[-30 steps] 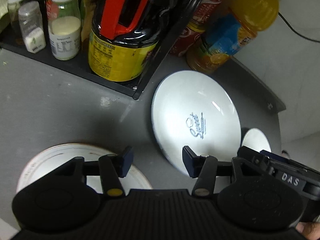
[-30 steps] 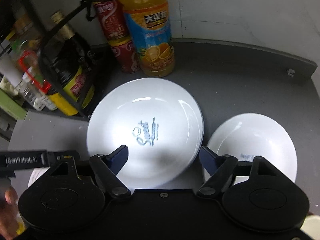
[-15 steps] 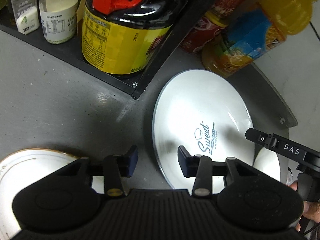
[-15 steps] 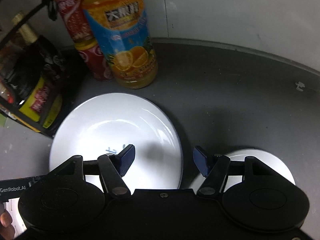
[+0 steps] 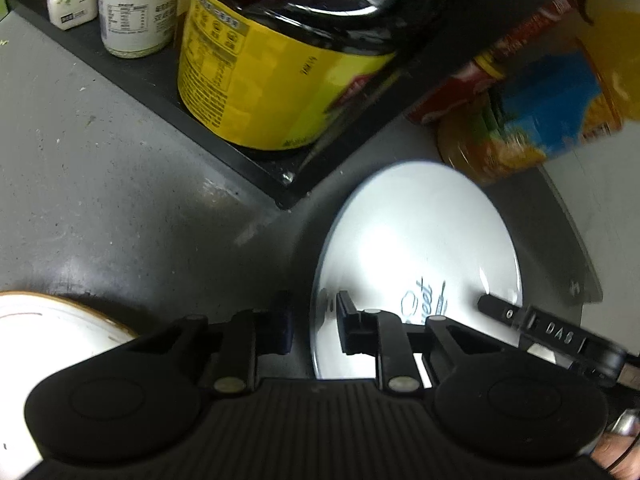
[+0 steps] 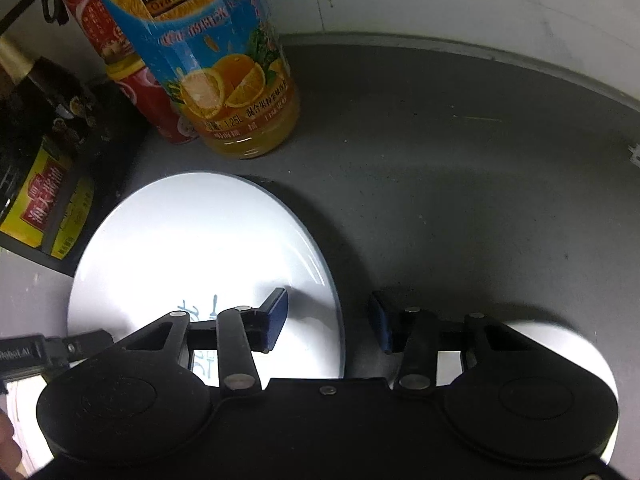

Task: Organize plates and bowls
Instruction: 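Grasp the rim of the 'Sweet' plate with both grippers from opposite sides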

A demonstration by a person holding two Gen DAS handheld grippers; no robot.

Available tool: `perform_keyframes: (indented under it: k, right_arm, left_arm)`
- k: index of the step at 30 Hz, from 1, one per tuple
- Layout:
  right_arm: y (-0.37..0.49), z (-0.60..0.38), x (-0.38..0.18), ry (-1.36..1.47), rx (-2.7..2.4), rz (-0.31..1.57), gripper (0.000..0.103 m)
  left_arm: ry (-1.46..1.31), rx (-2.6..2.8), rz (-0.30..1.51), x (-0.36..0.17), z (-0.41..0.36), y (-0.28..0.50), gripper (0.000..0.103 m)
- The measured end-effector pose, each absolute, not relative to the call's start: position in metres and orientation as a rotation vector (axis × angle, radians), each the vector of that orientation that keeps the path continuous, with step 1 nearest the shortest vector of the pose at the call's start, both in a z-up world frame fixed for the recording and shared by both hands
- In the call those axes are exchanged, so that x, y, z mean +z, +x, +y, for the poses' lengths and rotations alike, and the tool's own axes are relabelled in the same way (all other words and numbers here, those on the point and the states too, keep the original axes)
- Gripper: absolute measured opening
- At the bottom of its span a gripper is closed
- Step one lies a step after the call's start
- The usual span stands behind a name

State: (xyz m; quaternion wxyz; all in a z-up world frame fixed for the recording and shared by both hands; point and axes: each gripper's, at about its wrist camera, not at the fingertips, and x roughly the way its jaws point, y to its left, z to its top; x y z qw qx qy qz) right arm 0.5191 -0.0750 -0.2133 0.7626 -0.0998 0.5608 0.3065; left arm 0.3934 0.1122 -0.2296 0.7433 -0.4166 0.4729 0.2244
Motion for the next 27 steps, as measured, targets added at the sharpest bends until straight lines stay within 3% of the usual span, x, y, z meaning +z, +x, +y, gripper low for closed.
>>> perform_keyframes:
  k: [5,15,27]
  right_arm:
    - [0.527,-0.068,-0.212,-0.202,0.716,1.234,0.04]
    - [0.548,-0.077,-0.212,-0.111,0.783,1.281,0.028]
    - [0.549,-0.087,-0.221,-0.083,0.872,1.303,0.021]
  left_arm:
    - [-0.994,0.51,1.001,-0.234,0.118,0.389,0.013]
    - [-1.092,0.537,0.962,-0.235,0.121,0.379,0.012]
    - [-1.056,0.636,0.975,-0.226,0.105,0.378,0.013]
